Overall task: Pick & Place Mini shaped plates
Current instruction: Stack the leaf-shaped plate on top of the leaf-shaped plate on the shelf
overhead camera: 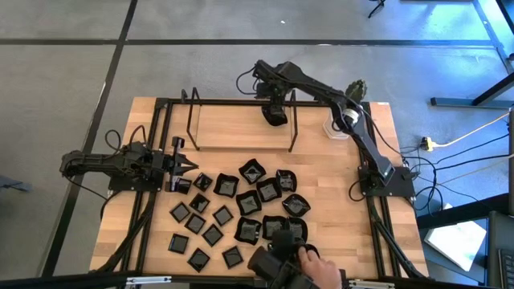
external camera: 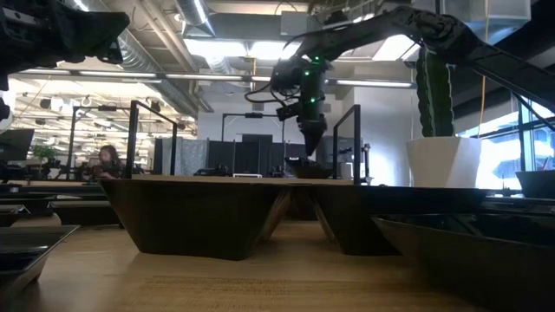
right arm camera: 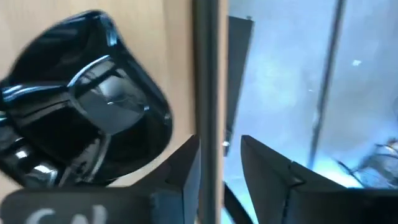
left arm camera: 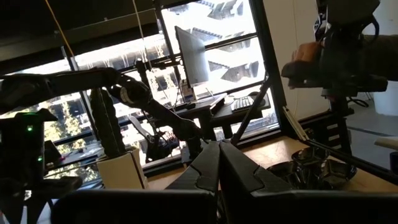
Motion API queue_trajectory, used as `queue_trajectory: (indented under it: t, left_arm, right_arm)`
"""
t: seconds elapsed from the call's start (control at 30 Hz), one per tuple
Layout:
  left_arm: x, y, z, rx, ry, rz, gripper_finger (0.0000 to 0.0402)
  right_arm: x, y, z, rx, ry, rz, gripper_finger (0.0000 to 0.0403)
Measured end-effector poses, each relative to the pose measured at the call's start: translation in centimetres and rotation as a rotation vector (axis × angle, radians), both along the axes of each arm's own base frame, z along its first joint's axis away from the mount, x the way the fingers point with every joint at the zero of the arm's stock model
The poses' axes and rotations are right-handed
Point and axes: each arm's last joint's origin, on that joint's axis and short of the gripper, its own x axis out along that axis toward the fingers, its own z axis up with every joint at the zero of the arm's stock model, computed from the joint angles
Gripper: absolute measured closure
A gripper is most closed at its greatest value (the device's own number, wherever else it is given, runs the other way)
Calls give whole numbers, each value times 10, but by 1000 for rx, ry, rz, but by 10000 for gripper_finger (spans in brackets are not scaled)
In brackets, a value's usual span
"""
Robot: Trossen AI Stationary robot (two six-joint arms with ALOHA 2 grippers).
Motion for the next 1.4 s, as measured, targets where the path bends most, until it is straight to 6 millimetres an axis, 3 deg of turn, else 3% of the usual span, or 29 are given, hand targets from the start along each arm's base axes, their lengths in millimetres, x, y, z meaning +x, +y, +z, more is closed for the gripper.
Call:
queue_trajectory:
  t: [0.27,0.57,0.93,1.4]
  left_arm:
    - [0,0,0,0,0,0,398]
    - [0,0,0,0,0,0,398]
    - [0,0,0,-2,0,0,398]
    - [0,0,0,-1,0,0,398]
  right_arm:
    - [19,12,4,-58,-90,41,283]
    - [35,26,6,-6,-205,90,342]
    - [34,27,-22,45,-144,69,396]
    - [34,25,-29,16,-129,48,380]
